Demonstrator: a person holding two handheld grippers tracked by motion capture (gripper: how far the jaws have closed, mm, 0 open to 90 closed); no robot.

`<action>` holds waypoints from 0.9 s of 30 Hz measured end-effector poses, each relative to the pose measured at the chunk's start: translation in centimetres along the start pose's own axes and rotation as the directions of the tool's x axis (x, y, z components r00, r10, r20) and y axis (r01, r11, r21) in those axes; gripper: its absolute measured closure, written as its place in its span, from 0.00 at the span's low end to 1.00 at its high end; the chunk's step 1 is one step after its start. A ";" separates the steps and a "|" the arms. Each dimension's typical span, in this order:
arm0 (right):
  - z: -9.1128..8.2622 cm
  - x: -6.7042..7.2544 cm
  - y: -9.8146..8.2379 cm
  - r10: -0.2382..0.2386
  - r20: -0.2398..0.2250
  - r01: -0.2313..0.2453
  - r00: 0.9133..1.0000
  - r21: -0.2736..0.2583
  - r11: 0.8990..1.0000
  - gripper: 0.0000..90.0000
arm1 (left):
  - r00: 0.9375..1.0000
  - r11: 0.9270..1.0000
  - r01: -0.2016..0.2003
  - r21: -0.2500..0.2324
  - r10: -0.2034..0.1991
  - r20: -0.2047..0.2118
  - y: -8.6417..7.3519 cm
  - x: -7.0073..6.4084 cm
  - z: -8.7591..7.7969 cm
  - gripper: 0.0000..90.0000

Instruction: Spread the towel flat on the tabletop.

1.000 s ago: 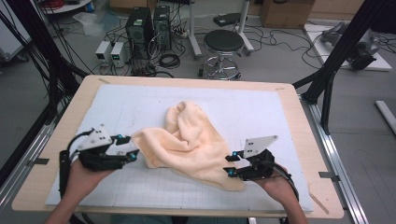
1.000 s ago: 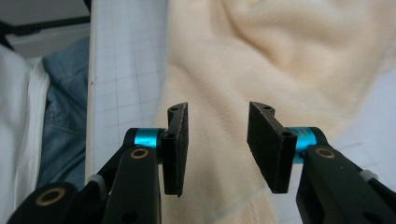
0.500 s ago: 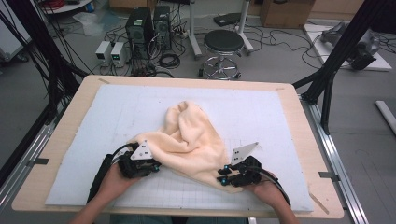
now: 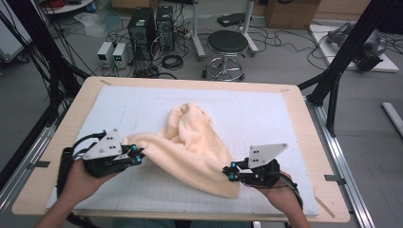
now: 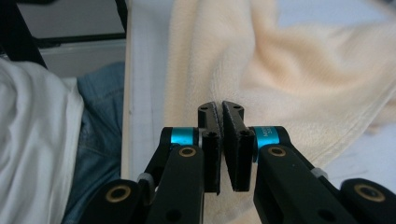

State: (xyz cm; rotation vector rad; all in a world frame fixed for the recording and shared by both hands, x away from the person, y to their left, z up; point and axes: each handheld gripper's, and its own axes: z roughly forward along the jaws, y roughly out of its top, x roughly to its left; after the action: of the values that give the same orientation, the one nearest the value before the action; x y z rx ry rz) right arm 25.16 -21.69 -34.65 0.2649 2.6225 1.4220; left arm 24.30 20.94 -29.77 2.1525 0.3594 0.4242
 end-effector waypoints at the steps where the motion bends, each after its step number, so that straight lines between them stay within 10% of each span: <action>1: -0.6 0.2 0.4 -0.010 0.006 0.010 1.000 -0.018 1.000 0.96 | 1.000 1.000 -0.006 0.007 0.006 0.021 0.4 0.1 -0.6 0.93; 4: -1.5 0.2 1.2 -0.016 0.030 0.017 0.999 -0.048 0.999 0.96 | 0.998 0.998 0.000 0.058 -0.004 0.067 0.4 1.2 -0.4 0.92; 8: 0.3 -2.0 0.6 0.019 0.105 -0.023 0.994 0.032 0.999 0.96 | 0.998 0.991 0.066 0.113 -0.068 0.015 -1.5 3.5 3.5 0.92; 15: 4.8 -8.8 -2.5 0.169 0.190 -0.194 0.967 0.117 0.974 0.94 | 0.965 0.951 0.260 0.165 -0.253 -0.064 -4.5 8.3 10.6 0.89; 19: 5.2 -10.4 -3.3 0.204 0.209 -0.232 0.956 0.116 0.966 0.84 | 0.954 0.942 0.296 0.158 -0.283 -0.095 -4.8 8.9 10.1 0.65; 27: 2.2 -7.7 -2.5 0.170 0.196 -0.180 0.966 0.032 0.983 0.71 | 0.971 0.971 0.229 0.066 -0.223 -0.087 -4.9 6.9 5.7 0.57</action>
State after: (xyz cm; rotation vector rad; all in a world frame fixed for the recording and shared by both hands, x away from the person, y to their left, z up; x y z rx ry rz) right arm 32.95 -22.99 -37.63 0.6226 2.5305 1.3070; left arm 32.42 22.34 -35.74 2.1412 0.6687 0.3710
